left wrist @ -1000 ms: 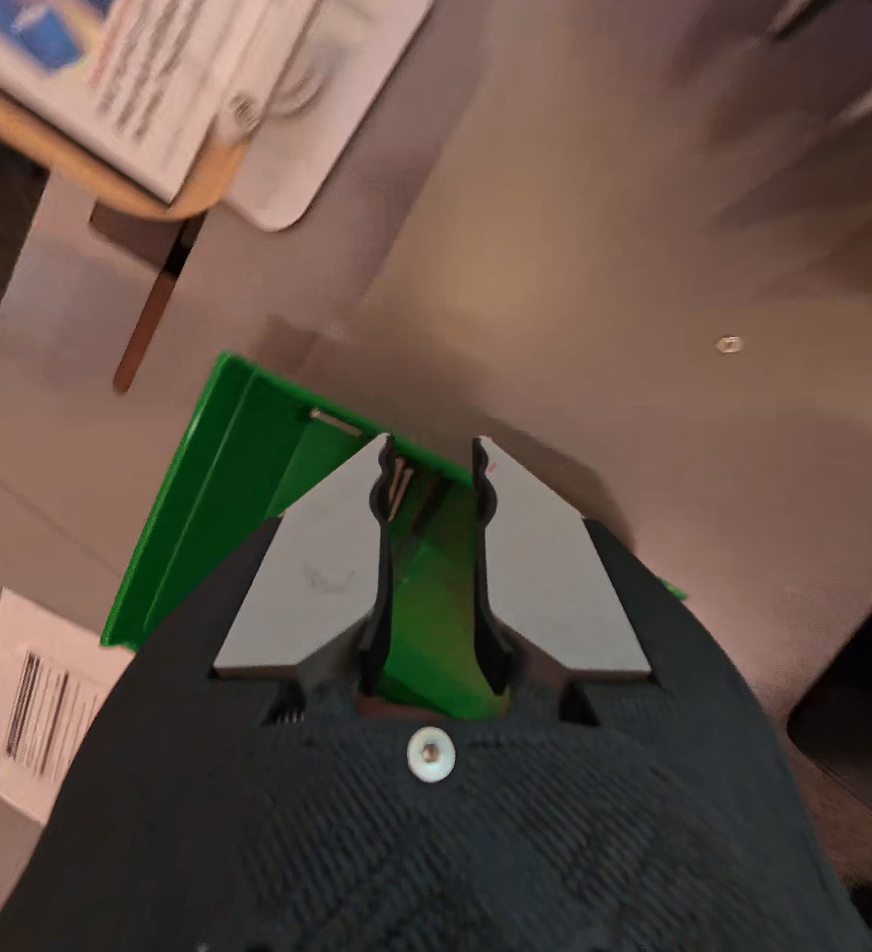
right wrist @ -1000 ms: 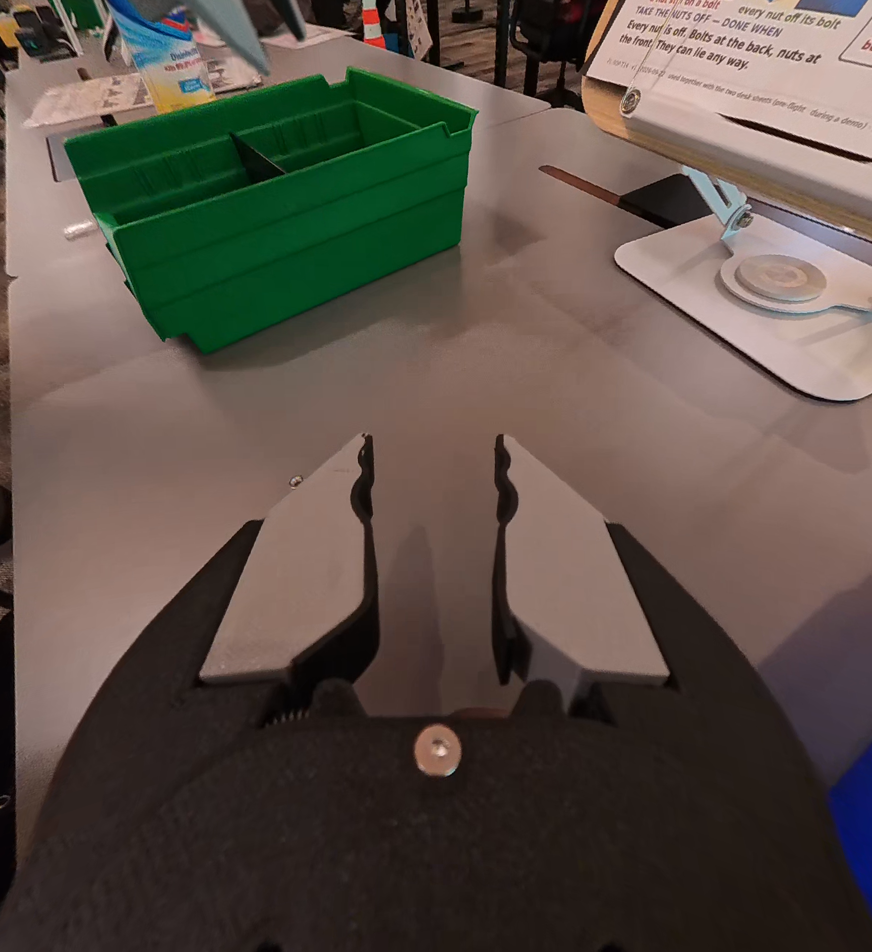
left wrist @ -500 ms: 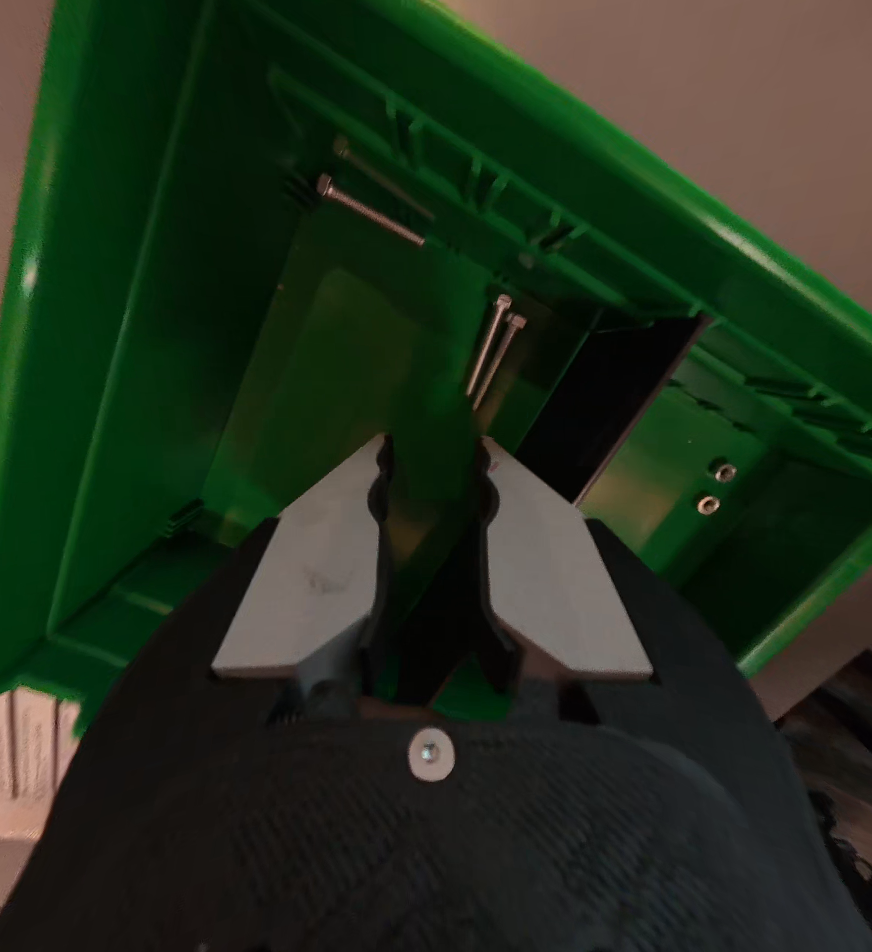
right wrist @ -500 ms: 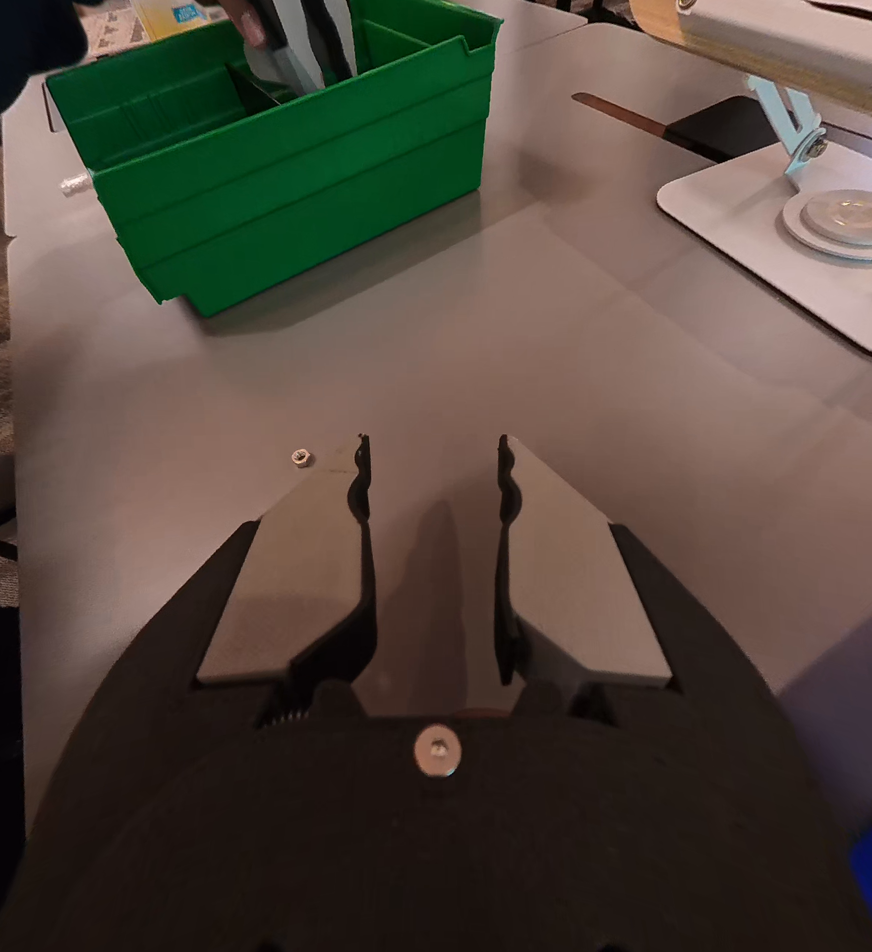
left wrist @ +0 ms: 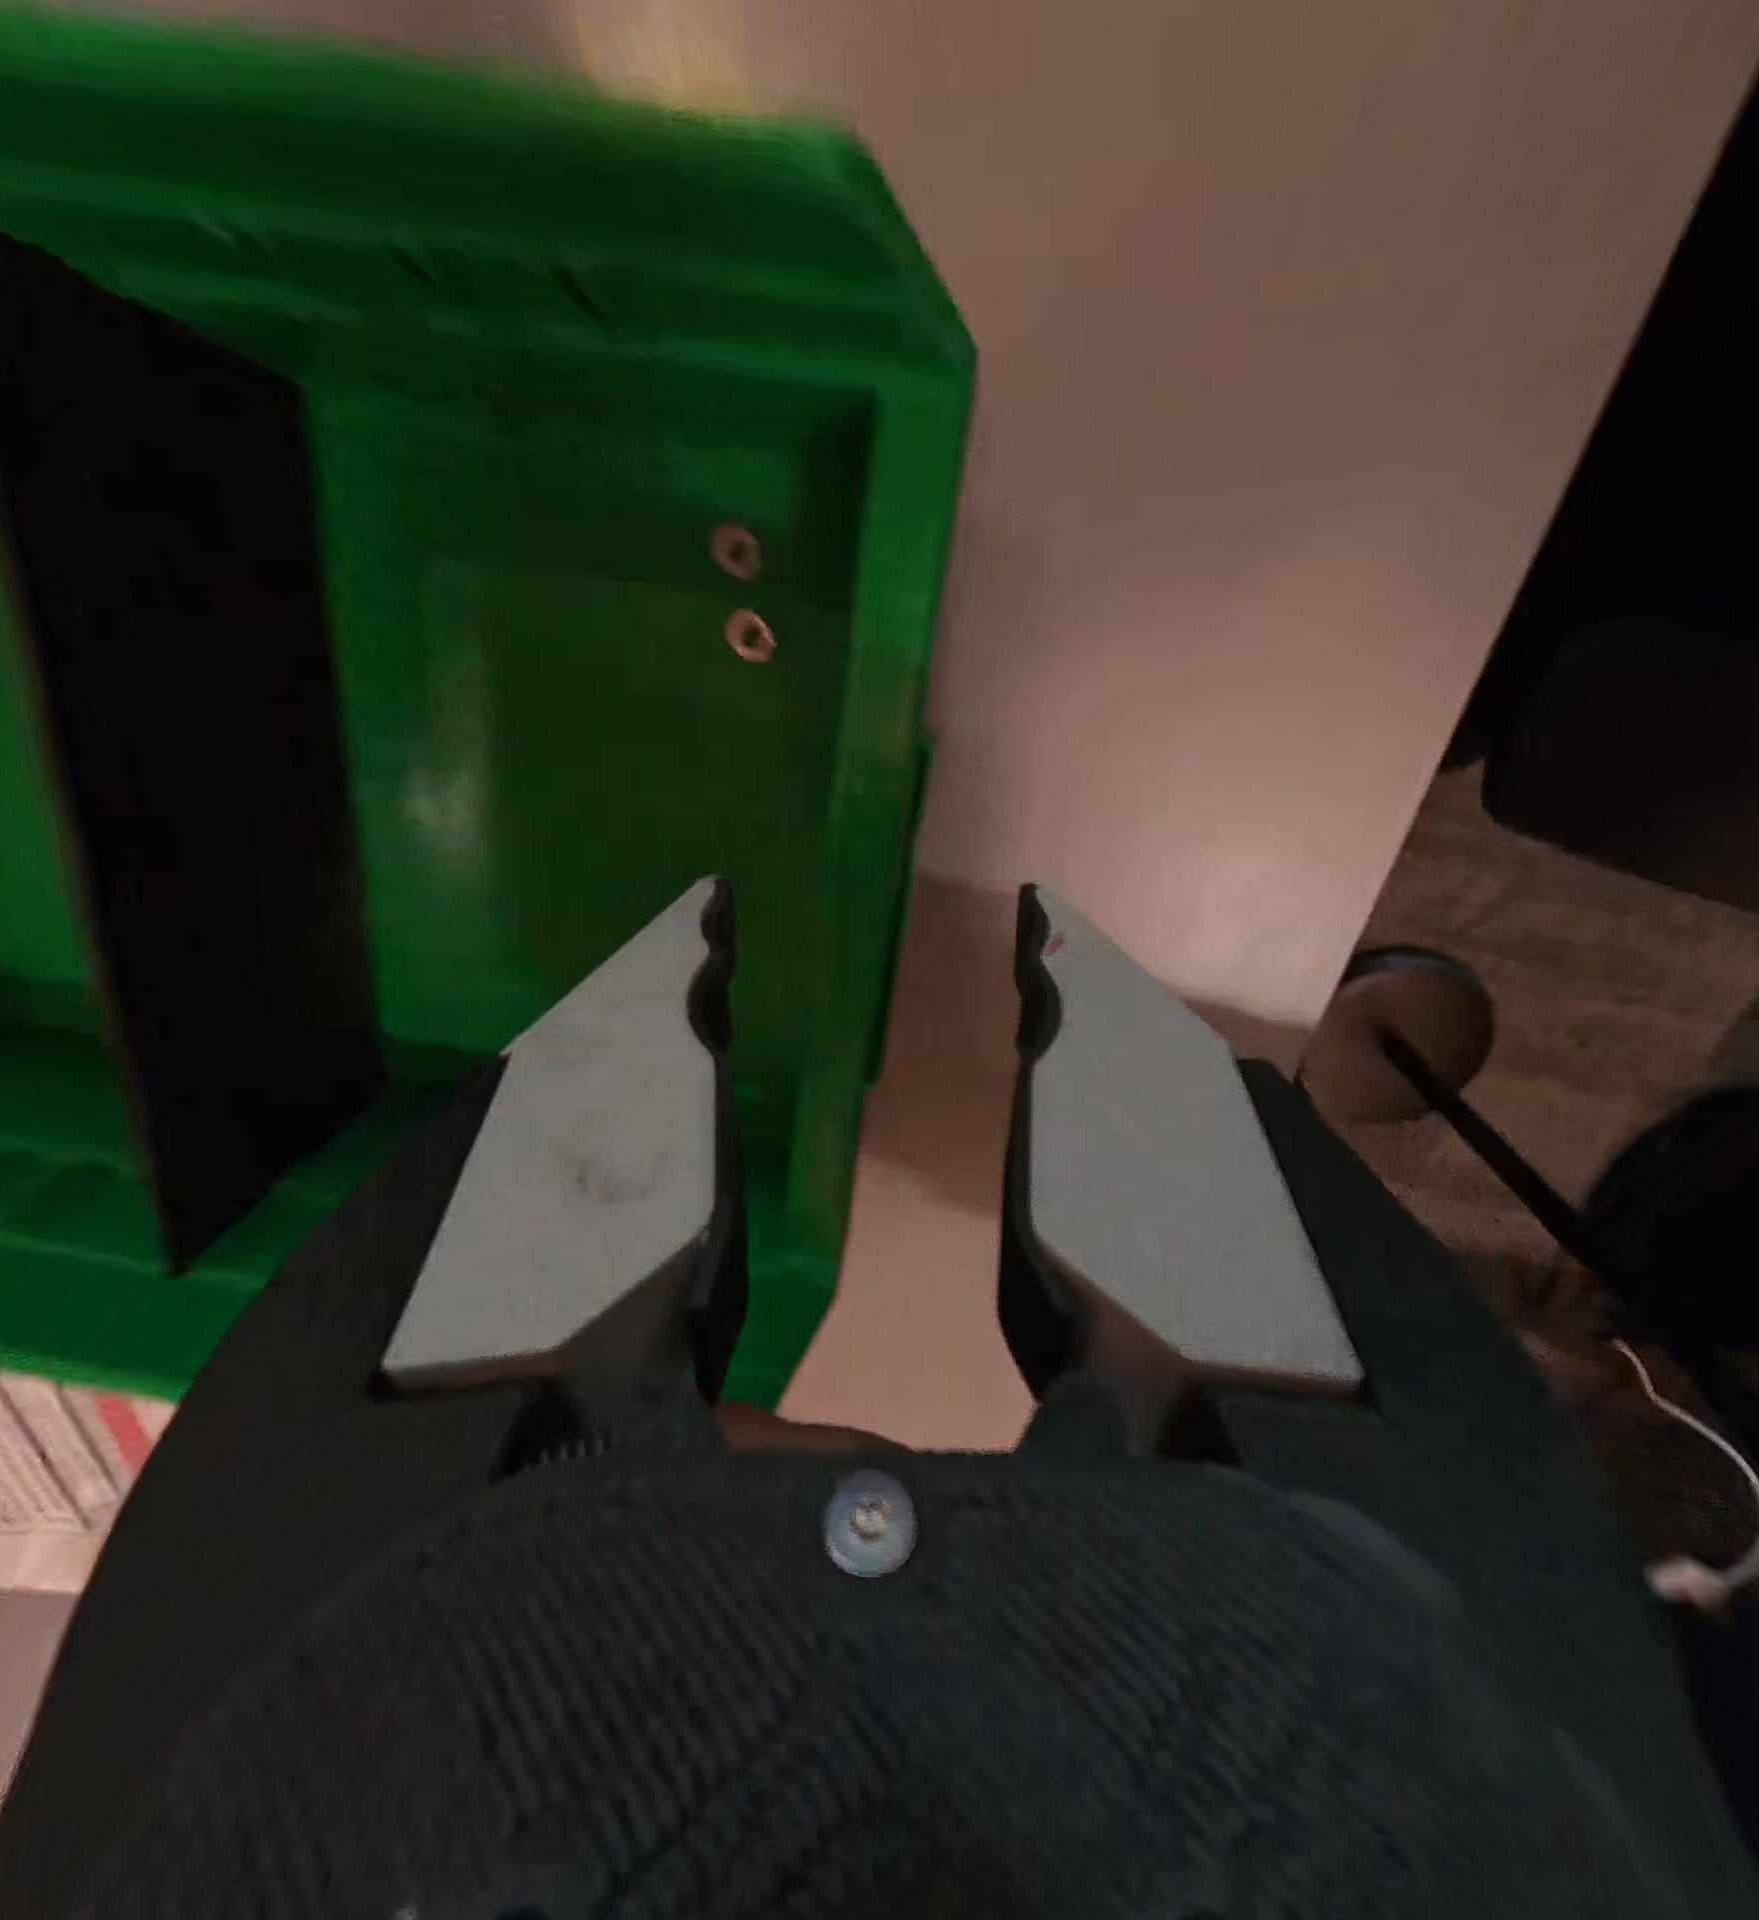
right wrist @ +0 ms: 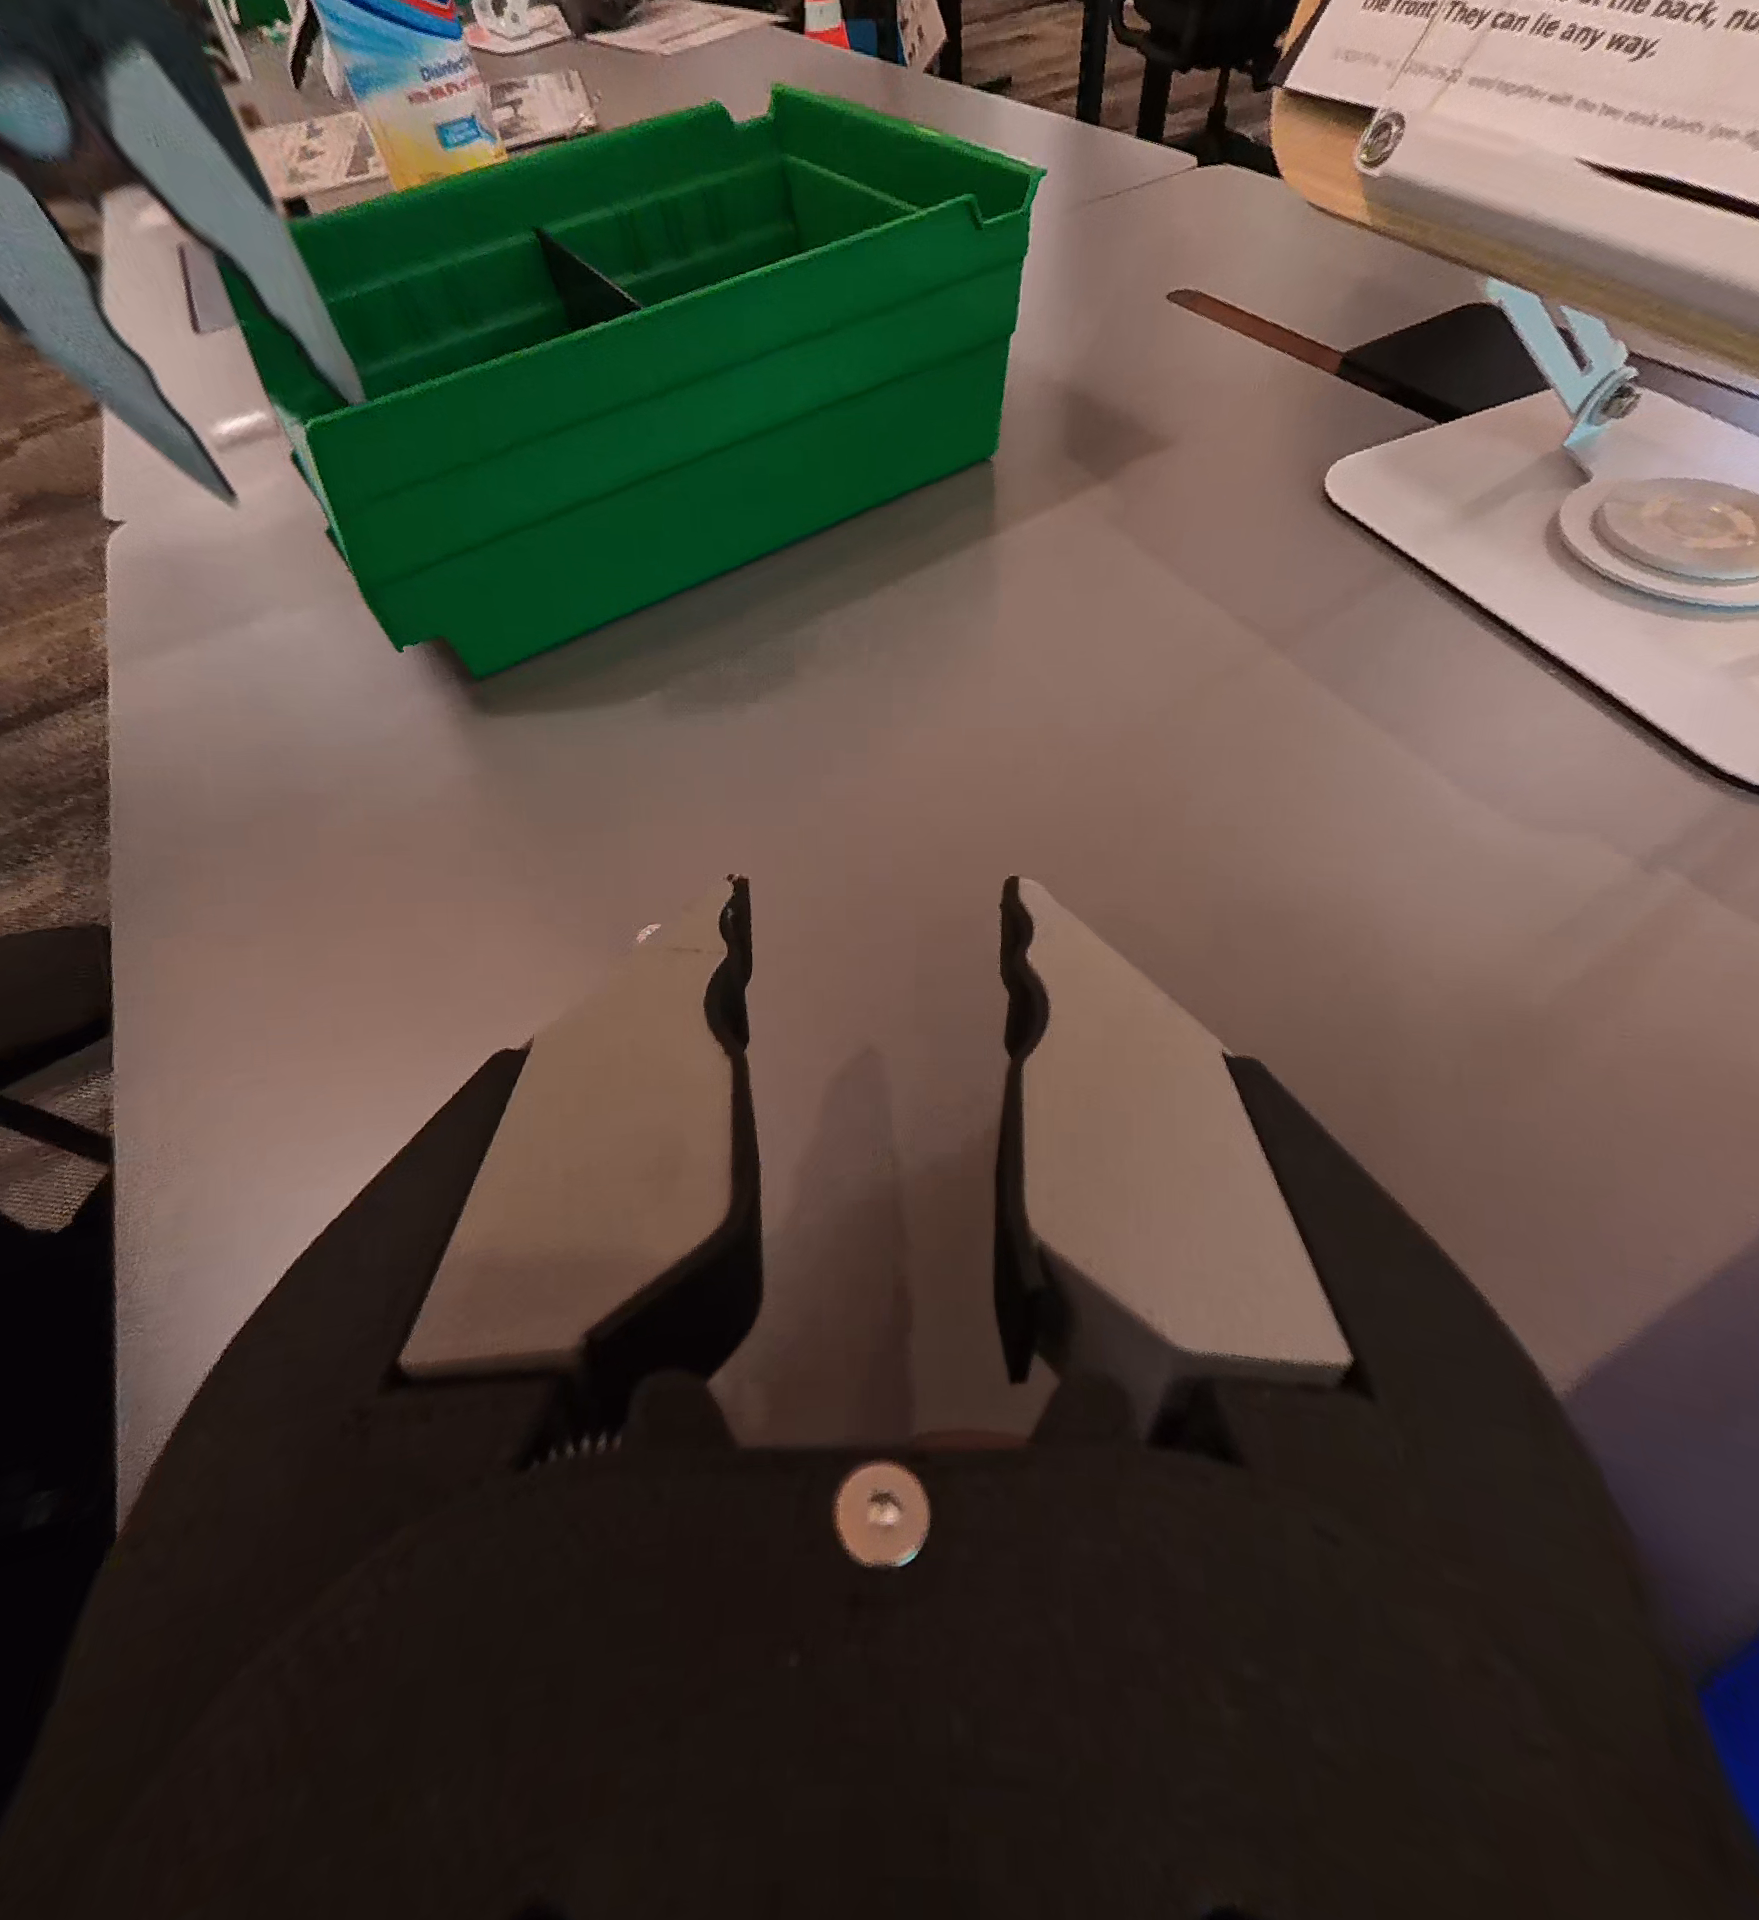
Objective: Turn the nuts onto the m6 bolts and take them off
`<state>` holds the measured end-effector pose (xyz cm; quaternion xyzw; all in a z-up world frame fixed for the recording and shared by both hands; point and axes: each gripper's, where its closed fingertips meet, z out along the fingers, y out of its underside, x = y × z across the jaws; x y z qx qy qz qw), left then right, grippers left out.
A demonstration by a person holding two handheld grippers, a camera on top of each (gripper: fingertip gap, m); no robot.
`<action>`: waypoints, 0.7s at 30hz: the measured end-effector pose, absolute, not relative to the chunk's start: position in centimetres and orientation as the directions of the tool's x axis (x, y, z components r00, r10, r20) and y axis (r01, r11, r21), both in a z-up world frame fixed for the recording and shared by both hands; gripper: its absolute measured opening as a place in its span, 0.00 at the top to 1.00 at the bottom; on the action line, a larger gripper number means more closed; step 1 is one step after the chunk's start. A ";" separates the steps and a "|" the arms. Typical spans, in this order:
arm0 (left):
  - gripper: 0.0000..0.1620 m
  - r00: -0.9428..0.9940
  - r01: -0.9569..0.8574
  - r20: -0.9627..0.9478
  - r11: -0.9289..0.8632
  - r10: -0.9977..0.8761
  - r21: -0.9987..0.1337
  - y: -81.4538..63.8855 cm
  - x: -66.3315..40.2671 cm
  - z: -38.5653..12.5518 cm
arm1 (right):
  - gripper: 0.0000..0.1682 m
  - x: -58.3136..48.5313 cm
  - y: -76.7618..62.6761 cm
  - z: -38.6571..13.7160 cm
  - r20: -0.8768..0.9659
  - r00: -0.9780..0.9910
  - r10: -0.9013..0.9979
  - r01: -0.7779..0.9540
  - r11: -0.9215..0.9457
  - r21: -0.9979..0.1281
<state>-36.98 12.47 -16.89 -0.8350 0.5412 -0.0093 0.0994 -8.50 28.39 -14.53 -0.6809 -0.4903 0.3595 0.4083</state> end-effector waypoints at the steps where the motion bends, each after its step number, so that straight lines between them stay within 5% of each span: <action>1: 0.71 0.426 -0.902 -0.098 -0.414 -0.899 -0.126 12.0 -37.6 -18.7 | 0.73 -8.6 28.2 -14.6 -0.091 0.255 0.963 0.379 -0.186 -0.906; 4: 0.86 0.428 -0.903 -0.150 -0.429 -0.891 -0.024 12.3 -39.6 -21.6 | 0.73 -8.8 28.0 -14.6 -0.088 0.245 0.966 0.380 -0.179 -0.907; 7: 0.87 0.327 -0.945 -0.102 -0.328 -0.939 -0.012 12.2 -39.3 -20.5 | 0.74 -8.8 28.0 -14.6 -0.084 0.246 0.965 0.380 -0.176 -0.908; 15: 0.85 0.382 -0.899 0.130 -0.401 -0.915 -0.178 13.4 -38.0 -8.6 | 0.74 -8.9 27.8 -14.9 -0.080 0.245 0.966 0.388 -0.173 -0.905; 18: 0.85 0.364 -0.916 0.037 -0.365 -0.931 -0.167 13.4 -37.6 -12.7 | 0.74 -8.9 27.7 -14.7 -0.068 0.242 0.968 0.387 -0.161 -0.908; 21: 0.87 0.325 -0.944 -0.113 -0.329 -0.939 0.025 12.2 -39.7 -20.4 | 0.74 -8.7 27.8 -14.8 -0.069 0.246 0.967 0.387 -0.163 -0.907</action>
